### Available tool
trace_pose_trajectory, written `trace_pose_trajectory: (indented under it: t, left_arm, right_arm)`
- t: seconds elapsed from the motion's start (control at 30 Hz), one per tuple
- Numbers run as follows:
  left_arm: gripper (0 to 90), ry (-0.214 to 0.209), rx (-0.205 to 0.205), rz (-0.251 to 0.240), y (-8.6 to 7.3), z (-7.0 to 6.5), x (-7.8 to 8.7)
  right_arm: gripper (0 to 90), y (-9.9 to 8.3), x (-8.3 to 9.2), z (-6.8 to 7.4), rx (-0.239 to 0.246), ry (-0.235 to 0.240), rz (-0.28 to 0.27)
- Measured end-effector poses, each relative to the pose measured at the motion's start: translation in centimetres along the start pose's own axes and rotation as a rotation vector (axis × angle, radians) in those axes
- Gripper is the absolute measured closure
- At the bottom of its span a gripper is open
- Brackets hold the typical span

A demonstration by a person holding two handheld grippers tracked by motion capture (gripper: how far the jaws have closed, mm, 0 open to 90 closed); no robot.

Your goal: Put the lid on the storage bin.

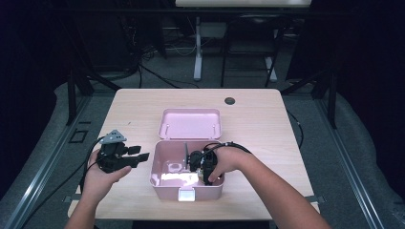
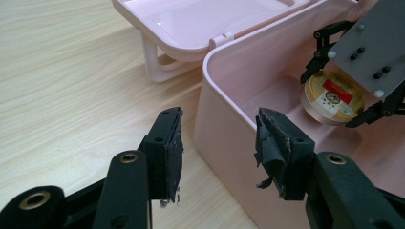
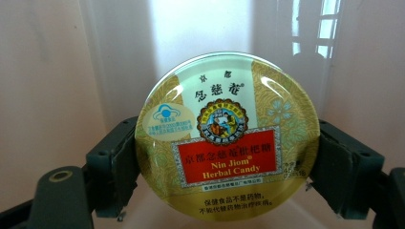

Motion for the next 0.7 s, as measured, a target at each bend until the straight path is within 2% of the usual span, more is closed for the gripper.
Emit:
trace_pose_trajectory:
  t: [0.2,0.3,0.37,0.53,0.63,0.7]
  left_arm:
    - [51.2,-0.009,-0.001,-0.002,0.1,0.1,0.0]
    - [51.0,-0.009,-0.002,-0.002,0.1,0.1,0.0]
    - [50.9,-0.009,-0.003,-0.001,0.1,0.1,0.0]
    - [50.8,-0.010,-0.001,-0.002,0.1,-0.2,0.0]
    - [50.8,-0.012,-0.001,0.006,0.0,-0.2,0.0]
    - [50.9,-0.008,0.005,0.000,-0.1,-0.3,0.0]
  right_arm:
    - [18.3,0.0,-0.1,-0.2,-0.016,0.012,-0.012]
    - [15.7,0.0,0.3,-0.2,-0.027,0.028,-0.015]
    - [14.9,-0.1,0.6,-0.3,-0.034,0.022,-0.030]
    - [16.1,-0.4,2.5,-0.5,-0.036,-0.014,-0.058]
    - [18.3,-0.6,3.8,-1.0,-0.082,0.002,-0.082]
    - [20.4,-0.8,4.5,-1.3,-0.096,-0.012,-0.095]
Point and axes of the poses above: each handheld gripper's, and its own axes: x roughly backward along the jaws, y roughly out of its top, z roughly to its left, the point moved 1 cm from there along -x, roughly forward along the jaws, and after that the axes turned 13 degrees about -y, right-handed, at the moved point
